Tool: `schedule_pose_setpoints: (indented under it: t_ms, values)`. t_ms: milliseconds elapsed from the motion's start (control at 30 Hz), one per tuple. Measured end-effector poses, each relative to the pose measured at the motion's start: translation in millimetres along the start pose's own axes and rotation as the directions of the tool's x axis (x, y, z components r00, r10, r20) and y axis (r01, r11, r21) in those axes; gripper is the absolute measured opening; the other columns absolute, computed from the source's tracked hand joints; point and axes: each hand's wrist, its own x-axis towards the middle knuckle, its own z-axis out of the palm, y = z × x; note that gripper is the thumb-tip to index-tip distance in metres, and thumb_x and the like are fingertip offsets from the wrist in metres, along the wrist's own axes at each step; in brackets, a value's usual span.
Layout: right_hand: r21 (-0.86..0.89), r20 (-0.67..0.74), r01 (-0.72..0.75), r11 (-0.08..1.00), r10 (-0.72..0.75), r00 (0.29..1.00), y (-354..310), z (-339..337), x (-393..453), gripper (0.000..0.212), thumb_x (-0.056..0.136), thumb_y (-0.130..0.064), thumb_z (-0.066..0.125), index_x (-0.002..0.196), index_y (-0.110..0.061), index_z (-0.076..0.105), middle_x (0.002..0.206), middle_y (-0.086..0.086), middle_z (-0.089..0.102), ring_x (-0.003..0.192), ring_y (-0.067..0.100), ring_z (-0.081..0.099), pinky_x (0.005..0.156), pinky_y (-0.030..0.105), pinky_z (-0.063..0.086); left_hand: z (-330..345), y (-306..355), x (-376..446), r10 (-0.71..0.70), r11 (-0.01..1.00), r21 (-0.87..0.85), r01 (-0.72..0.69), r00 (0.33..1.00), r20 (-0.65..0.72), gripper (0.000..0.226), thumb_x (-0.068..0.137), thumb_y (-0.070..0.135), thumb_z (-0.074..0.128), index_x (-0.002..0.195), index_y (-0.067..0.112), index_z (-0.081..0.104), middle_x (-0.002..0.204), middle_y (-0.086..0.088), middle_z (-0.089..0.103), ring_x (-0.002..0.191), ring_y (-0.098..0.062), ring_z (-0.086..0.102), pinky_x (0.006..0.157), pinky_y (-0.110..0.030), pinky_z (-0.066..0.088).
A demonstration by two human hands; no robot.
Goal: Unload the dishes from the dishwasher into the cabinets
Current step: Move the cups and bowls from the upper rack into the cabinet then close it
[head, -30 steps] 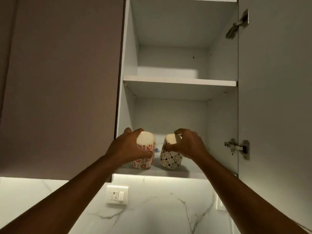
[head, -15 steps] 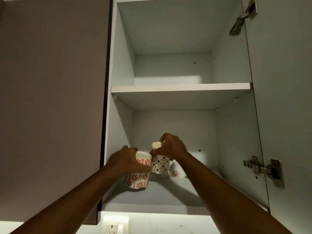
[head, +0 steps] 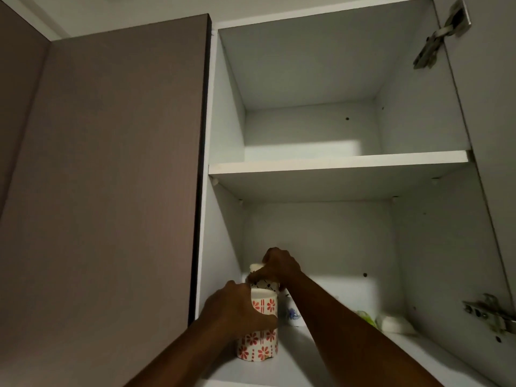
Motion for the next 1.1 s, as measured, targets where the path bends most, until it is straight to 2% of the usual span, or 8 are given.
schedule_pose_setpoints:
  t_ms: [167,300,467,700,800,900,1000,1100]
  values:
    - [0.003,0.05,0.008,1.0,-0.008,0.999,9,22,19,0.067,0.062,-0.05,0.09,0.11,-0.008,0.069,0.107,0.008,0.072,0.094,0.022,0.07,0.079,0.033,0.058,5,-3,-2,-0.026,1.0,0.012,0.027,0.998,-0.053,0.071,0.065,0.067,0.075,0.123,0.032,0.053,0.114,0.01,0.063,0.094,-0.008,0.064,0.08,-0.019,0.053]
    - [-0.007,0.055,0.018,1.0,-0.017,0.998,17,36,29,0.064,0.065,-0.05,0.088,0.108,-0.008,0.069,0.107,0.008,0.073,0.096,0.022,0.069,0.082,0.032,0.056,6,-4,-2,-0.035,0.999,0.029,0.037,0.997,-0.072,0.071,0.066,0.065,0.076,0.123,0.028,0.052,0.114,0.009,0.063,0.096,-0.009,0.064,0.082,-0.022,0.054]
    - [-0.004,0.046,0.019,1.0,-0.019,0.999,25,45,35,0.06,0.071,-0.05,0.084,0.111,-0.01,0.064,0.111,0.007,0.069,0.099,0.022,0.066,0.085,0.033,0.054,11,-8,0,-0.036,0.999,-0.032,0.033,0.992,-0.117,0.08,0.07,0.061,0.076,0.134,0.03,0.04,0.121,0.009,0.06,0.099,-0.009,0.062,0.085,-0.022,0.054]
    - [-0.004,0.048,0.048,0.999,-0.047,0.998,32,51,41,0.047,0.079,-0.04,0.081,0.111,-0.008,0.067,0.114,0.01,0.07,0.102,0.023,0.066,0.09,0.034,0.055,16,-3,-8,-0.018,0.999,-0.048,0.006,0.969,-0.248,0.068,0.074,0.054,0.076,0.13,0.03,0.047,0.123,0.007,0.047,0.096,-0.005,0.05,0.087,-0.019,0.049]
    - [0.012,-0.036,0.056,0.998,-0.056,0.998,31,43,37,0.059,0.07,-0.061,0.08,0.09,-0.006,0.069,0.088,0.009,0.071,0.077,0.018,0.065,0.072,0.032,0.055,20,1,-13,0.023,1.0,0.015,-0.02,0.945,-0.327,0.064,0.075,0.055,0.075,0.129,0.031,0.048,0.127,0.01,0.05,0.106,-0.007,0.056,0.091,-0.019,0.049]
    - [0.039,-0.194,0.03,0.999,-0.022,0.981,23,27,29,0.061,0.071,-0.073,0.071,0.066,-0.013,0.059,0.06,0.001,0.057,0.056,0.016,0.058,0.056,0.025,0.047,25,1,-12,0.053,0.998,0.057,-0.035,0.932,-0.36,0.064,0.079,0.053,0.073,0.133,0.031,0.046,0.13,0.01,0.056,0.111,-0.008,0.058,0.093,-0.016,0.043]
    - [0.048,-0.371,0.051,0.998,-0.03,0.928,21,12,21,0.057,0.081,-0.07,0.064,0.068,-0.015,0.056,0.061,-0.001,0.053,0.057,0.015,0.054,0.057,0.024,0.042,27,0,-3,0.041,0.997,0.069,-0.019,0.943,-0.33,0.063,0.08,0.053,0.071,0.135,0.031,0.049,0.13,0.011,0.058,0.111,-0.007,0.059,0.089,-0.013,0.039]
    - [0.047,-0.437,0.06,0.997,-0.033,0.899,25,2,14,0.049,0.087,-0.062,0.063,0.083,-0.013,0.067,0.078,0.003,0.066,0.074,0.021,0.064,0.066,0.026,0.044,32,-4,7,-0.003,0.999,0.042,0.016,0.955,-0.298,0.062,0.078,0.052,0.074,0.132,0.028,0.053,0.126,0.009,0.061,0.102,-0.005,0.059,0.089,-0.018,0.045]
